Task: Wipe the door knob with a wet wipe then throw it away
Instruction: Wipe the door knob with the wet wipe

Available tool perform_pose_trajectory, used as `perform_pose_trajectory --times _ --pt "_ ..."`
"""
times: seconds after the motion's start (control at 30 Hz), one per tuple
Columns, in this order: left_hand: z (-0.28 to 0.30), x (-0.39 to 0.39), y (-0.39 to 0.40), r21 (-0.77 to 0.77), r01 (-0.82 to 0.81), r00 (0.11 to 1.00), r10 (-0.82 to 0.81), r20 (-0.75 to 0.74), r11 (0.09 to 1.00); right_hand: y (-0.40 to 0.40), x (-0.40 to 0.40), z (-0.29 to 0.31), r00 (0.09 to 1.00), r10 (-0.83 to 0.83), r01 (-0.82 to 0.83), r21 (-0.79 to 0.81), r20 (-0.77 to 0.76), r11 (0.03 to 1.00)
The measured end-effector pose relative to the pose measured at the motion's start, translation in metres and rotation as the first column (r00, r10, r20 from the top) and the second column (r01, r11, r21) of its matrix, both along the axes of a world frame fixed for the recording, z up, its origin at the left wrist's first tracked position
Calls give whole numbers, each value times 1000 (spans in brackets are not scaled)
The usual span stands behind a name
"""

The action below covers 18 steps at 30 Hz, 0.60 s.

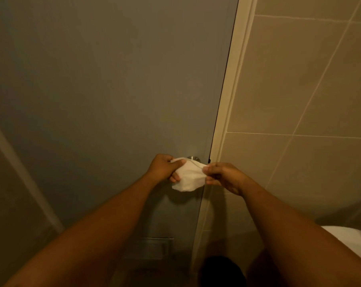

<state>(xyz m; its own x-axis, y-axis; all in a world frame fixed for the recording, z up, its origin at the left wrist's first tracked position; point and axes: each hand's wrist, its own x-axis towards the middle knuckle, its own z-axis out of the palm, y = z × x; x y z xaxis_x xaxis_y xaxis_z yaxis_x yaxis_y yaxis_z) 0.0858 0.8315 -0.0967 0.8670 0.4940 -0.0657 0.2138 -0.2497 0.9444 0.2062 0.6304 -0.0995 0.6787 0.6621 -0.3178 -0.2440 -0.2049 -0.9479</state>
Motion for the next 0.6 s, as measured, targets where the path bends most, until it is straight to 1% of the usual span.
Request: perform_pose_trajectory --times 0.03,0.07,0.1,0.17,0.23,0.33,0.4,0.47,0.53,0.6 --pt "1 4 0 29 6 1000 -5 -5 1000 1 4 -1 996 76 -73 -64 56 995" --pt "1 8 -2 53 12 1000 -11 -9 999 2 8 -3 985 125 -109 -134 117 985" --pt "1 13 -3 68 12 1000 -12 -9 998 4 12 -5 975 139 -107 -182 174 977" --pt "-2 23 -6 100 -13 1000 12 5 995 6 18 -8 964 92 -47 -180 248 982" --pt "-6 32 -8 145 -61 998 57 32 988 8 21 -12 960 28 16 -151 280 988" --pt "-15 39 -9 199 -106 994 97 57 974 9 20 -20 947 -13 71 -167 322 983" --pt "-19 41 -9 209 -121 992 114 47 970 14 18 -23 925 -48 119 -168 377 978" --pt "-22 43 -7 166 -111 993 104 49 980 22 16 -23 907 -119 187 -134 404 973" --pt "-25 45 -3 98 -96 993 88 83 991 29 15 -26 904 -203 256 -96 376 962" --pt "-26 46 1 82 -94 991 86 99 992 35 13 -29 895 -249 300 -87 371 950"
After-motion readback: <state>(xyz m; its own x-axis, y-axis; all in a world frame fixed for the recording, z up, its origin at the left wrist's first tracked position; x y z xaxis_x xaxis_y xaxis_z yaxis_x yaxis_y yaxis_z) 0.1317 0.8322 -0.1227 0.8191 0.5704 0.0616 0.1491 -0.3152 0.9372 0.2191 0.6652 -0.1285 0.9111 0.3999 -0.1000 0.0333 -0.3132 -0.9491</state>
